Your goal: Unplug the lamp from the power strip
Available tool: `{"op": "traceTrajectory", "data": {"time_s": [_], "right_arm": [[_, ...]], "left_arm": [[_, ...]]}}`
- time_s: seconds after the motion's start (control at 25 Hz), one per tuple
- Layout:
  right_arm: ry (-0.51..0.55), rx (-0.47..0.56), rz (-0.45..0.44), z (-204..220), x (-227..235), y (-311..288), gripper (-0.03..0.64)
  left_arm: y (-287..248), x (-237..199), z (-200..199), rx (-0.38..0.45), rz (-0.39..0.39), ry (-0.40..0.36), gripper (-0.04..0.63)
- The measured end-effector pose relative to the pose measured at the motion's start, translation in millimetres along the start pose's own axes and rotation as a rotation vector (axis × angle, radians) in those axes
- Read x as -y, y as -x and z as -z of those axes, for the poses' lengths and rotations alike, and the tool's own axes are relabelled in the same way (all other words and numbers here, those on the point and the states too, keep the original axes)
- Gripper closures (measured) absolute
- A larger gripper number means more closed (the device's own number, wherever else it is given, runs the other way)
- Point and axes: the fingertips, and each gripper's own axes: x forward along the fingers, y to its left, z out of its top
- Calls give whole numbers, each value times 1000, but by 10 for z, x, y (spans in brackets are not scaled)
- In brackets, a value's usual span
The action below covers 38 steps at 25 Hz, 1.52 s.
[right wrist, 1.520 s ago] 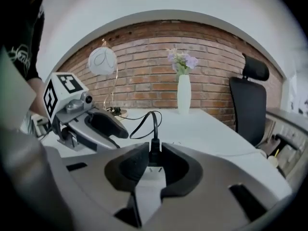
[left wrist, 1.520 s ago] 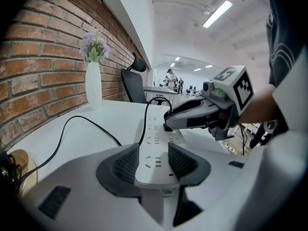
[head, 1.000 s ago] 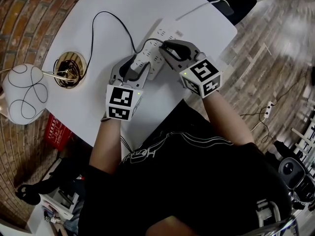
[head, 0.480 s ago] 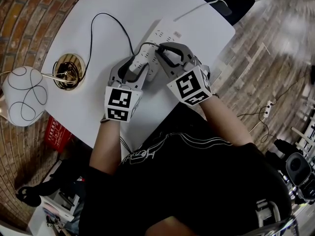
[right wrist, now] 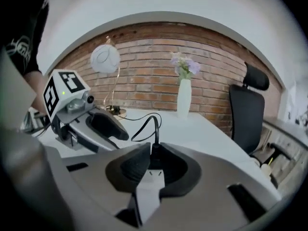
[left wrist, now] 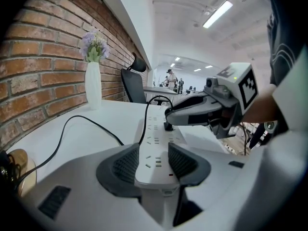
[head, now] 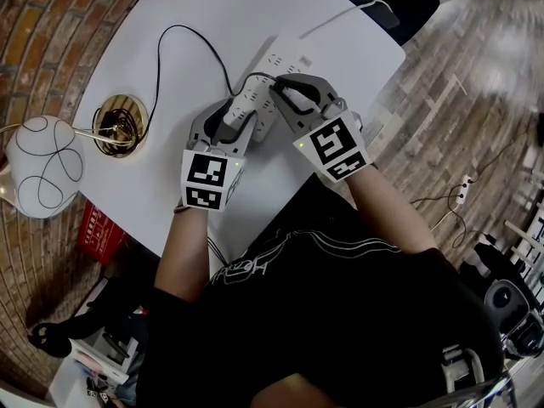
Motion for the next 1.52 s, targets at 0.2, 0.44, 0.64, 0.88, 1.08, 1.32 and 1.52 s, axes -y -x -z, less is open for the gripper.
{"op": "traceTrajectory", "data": {"time_s": [0.2,0.44,0.64,0.88,1.08,1.32,1.52], "right_arm": [[107,-12,20,-11,-47,8,575],[-273,70,-65,31,128,45,583],[134,42,-38,-193,-102,71,584],[213,51,-72,-437,-173,115,583],[142,41,-79,-439,-125,182,582],[3,48,-97,-466,-112,320,582],[-136,85,-142,-559,-186,531,582]], "left_arm": [[-2,1,1,1,-2,2,407],[-14,6,7,1,-6,2,407],[-25,4,2,2,-9,6,407],[-21,4,-7,-2,-15,5,407],[9,34,-22,-5,-18,-20,413],[252,75,-166,32,27,81,457],[584,198,-378,88,67,174,533]]}}
